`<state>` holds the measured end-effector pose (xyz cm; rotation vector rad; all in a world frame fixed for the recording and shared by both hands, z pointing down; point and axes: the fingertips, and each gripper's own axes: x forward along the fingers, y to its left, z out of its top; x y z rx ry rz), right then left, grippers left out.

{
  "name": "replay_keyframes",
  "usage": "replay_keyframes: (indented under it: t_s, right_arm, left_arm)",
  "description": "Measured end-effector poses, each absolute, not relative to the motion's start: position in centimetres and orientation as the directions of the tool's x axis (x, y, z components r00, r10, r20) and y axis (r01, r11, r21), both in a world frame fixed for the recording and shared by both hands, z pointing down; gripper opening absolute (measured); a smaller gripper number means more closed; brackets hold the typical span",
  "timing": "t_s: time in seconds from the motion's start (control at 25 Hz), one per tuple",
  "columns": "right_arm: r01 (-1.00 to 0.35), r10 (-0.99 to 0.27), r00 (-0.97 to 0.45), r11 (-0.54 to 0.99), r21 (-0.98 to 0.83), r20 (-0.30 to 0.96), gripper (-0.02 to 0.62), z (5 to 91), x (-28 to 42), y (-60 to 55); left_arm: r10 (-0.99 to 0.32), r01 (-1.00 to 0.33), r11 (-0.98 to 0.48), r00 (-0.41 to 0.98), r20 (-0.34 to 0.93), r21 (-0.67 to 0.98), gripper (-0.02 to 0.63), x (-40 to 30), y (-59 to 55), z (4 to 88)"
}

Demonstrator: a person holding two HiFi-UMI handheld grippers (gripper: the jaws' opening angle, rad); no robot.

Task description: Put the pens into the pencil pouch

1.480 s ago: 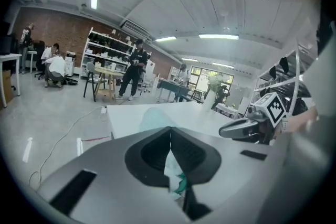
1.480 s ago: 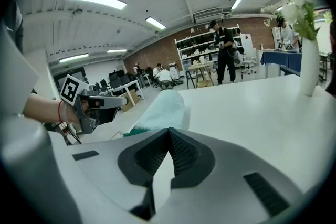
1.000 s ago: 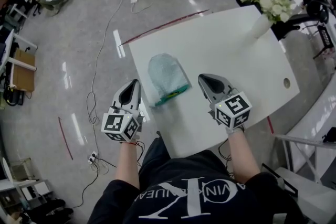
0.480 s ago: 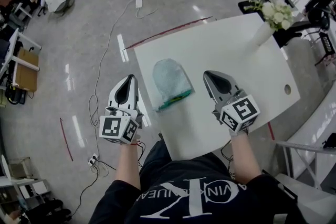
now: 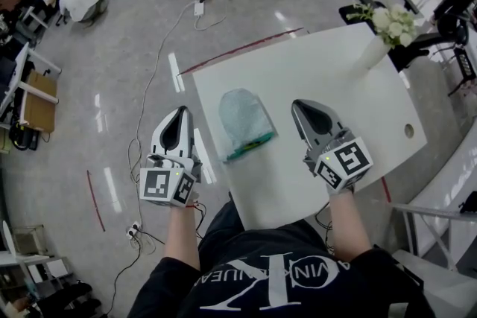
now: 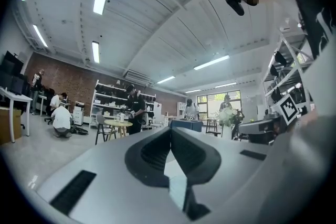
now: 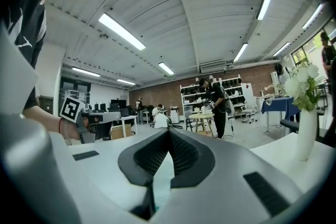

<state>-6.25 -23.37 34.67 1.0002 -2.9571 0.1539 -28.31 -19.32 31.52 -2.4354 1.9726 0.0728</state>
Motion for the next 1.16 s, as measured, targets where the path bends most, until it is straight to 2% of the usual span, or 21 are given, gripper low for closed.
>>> replay_keyframes:
  t_s: [1.16]
  right_arm:
    - [-0.598, -0.602, -0.798, 0.794, -0.112, -0.010, 0.009, 33.7, -5.9, -23.6]
  left_arm:
    - [-0.982, -0.980, -0.186, 0.183, -0.038, 0.067, 0.004, -29.0, -19.5, 31.6]
